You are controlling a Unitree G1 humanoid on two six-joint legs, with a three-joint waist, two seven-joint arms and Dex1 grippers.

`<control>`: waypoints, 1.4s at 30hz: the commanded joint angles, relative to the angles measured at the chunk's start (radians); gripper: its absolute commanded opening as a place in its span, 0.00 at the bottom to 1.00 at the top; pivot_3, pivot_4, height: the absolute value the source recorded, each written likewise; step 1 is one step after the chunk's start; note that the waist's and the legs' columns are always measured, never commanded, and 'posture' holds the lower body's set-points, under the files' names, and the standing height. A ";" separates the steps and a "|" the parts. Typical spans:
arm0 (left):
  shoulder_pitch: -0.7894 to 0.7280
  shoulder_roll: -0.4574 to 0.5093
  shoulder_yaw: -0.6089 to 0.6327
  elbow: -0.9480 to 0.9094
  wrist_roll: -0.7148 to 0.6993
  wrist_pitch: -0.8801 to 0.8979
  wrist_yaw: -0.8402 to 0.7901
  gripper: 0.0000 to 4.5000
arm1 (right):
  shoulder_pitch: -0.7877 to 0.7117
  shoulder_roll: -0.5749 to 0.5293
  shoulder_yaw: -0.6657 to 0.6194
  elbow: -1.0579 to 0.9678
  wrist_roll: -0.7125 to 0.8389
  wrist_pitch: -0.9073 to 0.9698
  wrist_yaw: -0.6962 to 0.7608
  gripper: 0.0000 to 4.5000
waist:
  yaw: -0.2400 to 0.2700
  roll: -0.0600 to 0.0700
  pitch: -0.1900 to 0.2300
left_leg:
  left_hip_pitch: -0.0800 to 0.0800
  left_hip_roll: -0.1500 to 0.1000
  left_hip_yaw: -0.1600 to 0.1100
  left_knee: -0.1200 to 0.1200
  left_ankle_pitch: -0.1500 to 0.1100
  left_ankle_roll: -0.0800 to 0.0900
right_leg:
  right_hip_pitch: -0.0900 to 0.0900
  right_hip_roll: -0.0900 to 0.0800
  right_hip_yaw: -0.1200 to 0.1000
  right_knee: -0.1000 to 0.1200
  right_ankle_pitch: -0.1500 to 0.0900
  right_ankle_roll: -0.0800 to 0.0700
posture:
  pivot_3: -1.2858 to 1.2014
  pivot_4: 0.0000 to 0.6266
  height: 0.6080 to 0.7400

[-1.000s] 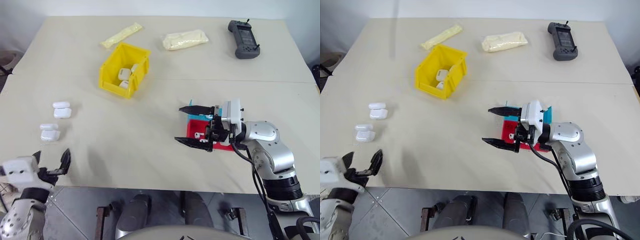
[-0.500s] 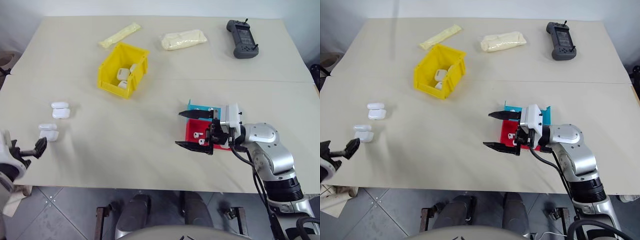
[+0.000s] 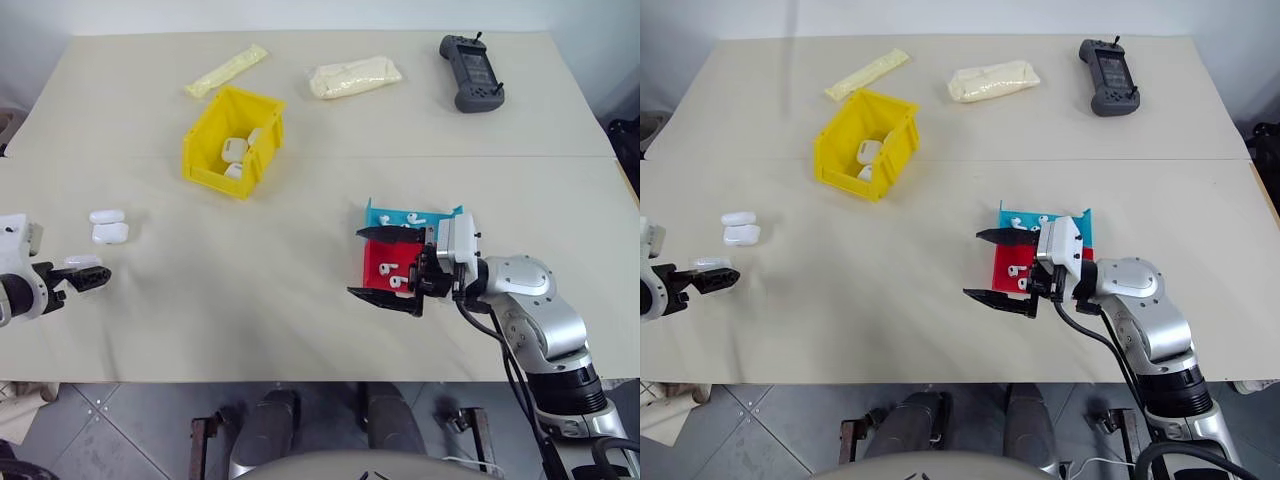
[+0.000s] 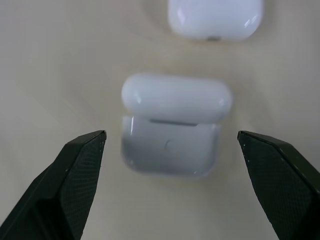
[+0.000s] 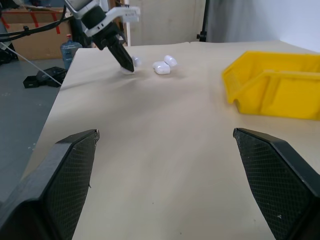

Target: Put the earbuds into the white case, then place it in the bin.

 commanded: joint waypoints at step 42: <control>0.088 -0.650 -0.387 -0.338 0.009 -1.093 -0.707 0.62 | 0.124 -0.095 -0.196 -0.145 0.030 -0.092 -0.019 1.00 | 0.027 -0.001 -0.002 | -0.001 -0.002 0.002 0.004 0.000 0.003 | 0.004 -0.003 -0.002 -0.008 0.004 0.001 | 0.52 0.24 1.00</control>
